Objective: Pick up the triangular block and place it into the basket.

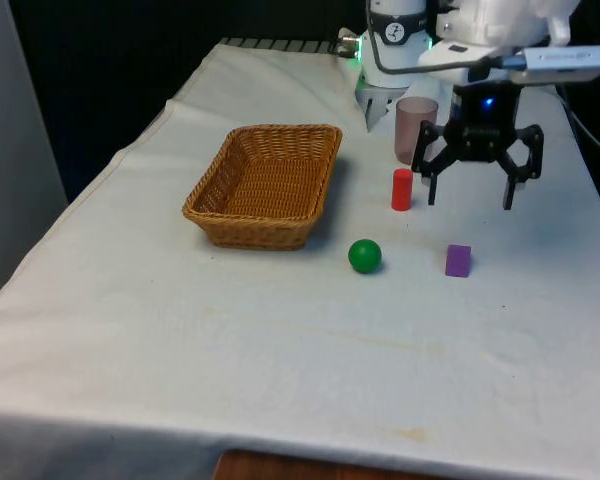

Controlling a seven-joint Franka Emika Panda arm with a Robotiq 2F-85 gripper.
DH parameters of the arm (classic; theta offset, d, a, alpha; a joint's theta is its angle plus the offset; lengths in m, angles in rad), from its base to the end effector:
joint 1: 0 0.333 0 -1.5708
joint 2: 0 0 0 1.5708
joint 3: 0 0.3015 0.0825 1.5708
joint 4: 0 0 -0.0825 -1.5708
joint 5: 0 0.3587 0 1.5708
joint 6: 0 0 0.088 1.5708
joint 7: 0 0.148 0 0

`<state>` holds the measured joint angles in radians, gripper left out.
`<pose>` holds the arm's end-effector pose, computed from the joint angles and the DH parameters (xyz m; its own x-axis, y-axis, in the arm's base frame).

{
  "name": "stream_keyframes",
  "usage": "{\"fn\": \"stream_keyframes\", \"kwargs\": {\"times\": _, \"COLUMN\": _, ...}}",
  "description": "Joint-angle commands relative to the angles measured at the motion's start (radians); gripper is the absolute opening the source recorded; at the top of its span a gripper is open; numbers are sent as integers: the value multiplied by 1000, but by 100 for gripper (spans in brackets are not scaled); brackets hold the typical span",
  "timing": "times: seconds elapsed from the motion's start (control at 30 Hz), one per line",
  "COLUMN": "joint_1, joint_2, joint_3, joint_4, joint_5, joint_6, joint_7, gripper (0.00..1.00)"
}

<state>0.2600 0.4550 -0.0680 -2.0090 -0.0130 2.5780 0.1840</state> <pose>0.5891 0.1147 0.2034 0.9925 0.0280 0.1193 0.0262 -0.9995 0.0165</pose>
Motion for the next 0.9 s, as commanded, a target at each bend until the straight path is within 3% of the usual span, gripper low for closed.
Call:
{"fn": "stream_keyframes", "kwargs": {"times": 0.0, "joint_1": -15, "joint_2": 10, "joint_3": 15, "joint_4": 2, "joint_5": 24, "joint_6": 13, "joint_7": -24, "gripper": 100}}
{"fn": "stream_keyframes", "kwargs": {"times": 0.1, "joint_1": -18, "joint_2": 25, "joint_3": 13, "joint_4": 6, "joint_5": 43, "joint_6": 23, "joint_7": -47, "gripper": 100}}
{"fn": "stream_keyframes", "kwargs": {"times": 0.13, "joint_1": -5, "joint_2": 19, "joint_3": -1, "joint_4": 3, "joint_5": 30, "joint_6": 14, "joint_7": -35, "gripper": 100}}
{"fn": "stream_keyframes", "kwargs": {"times": 0.17, "joint_1": -18, "joint_2": 29, "joint_3": 12, "joint_4": 7, "joint_5": 49, "joint_6": 26, "joint_7": -54, "gripper": 100}}
{"fn": "stream_keyframes", "kwargs": {"times": 0.27, "joint_1": -23, "joint_2": 50, "joint_3": 11, "joint_4": 13, "joint_5": 65, "joint_6": 37, "joint_7": -76, "gripper": 100}}
{"fn": "stream_keyframes", "kwargs": {"times": 0.4, "joint_1": -24, "joint_2": 73, "joint_3": 10, "joint_4": 30, "joint_5": 71, "joint_6": 42, "joint_7": -84, "gripper": 100}}
{"fn": "stream_keyframes", "kwargs": {"times": 0.43, "joint_1": -14, "joint_2": 63, "joint_3": -2, "joint_4": 20, "joint_5": 56, "joint_6": 38, "joint_7": -72, "gripper": 100}}
{"fn": "stream_keyframes", "kwargs": {"times": 0.47, "joint_1": -24, "joint_2": 78, "joint_3": 11, "joint_4": 36, "joint_5": 71, "joint_6": 42, "joint_7": -84, "gripper": 100}}
{"fn": "stream_keyframes", "kwargs": {"times": 0.7, "joint_1": -24, "joint_2": 123, "joint_3": 13, "joint_4": 75, "joint_5": 73, "joint_6": 46, "joint_7": -84, "gripper": 100}}
{"fn": "stream_keyframes", "kwargs": {"times": 0.73, "joint_1": -14, "joint_2": 117, "joint_3": -1, "joint_4": 71, "joint_5": 59, "joint_6": 38, "joint_7": -72, "gripper": 100}}
{"fn": "stream_keyframes", "kwargs": {"times": 0.77, "joint_1": -25, "joint_2": 127, "joint_3": 13, "joint_4": 77, "joint_5": 74, "joint_6": 47, "joint_7": -84, "gripper": 100}}
{"fn": "stream_keyframes", "kwargs": {"times": 0.87, "joint_1": -25, "joint_2": 140, "joint_3": 13, "joint_4": 80, "joint_5": 77, "joint_6": 53, "joint_7": -86, "gripper": 100}}
